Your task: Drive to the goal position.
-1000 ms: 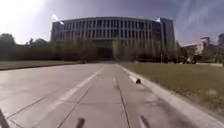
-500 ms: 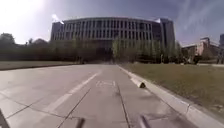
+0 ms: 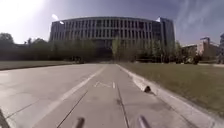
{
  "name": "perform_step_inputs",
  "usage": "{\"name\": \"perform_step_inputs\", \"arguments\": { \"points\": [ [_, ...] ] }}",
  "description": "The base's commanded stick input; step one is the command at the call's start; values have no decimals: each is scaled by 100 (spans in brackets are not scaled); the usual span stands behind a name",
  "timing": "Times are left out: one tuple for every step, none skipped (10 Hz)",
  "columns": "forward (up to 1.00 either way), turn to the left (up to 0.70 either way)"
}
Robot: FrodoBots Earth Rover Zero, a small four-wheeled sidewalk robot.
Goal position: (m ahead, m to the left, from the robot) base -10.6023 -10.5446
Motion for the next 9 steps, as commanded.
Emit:
{"name": "perform_step_inputs", "arguments": {
  "points": [
    [70,0],
    [70,0],
    [70,0],
    [70,0],
    [70,0],
    [70,0],
    [70,0],
    [70,0],
    [70,0]
  ]
}}
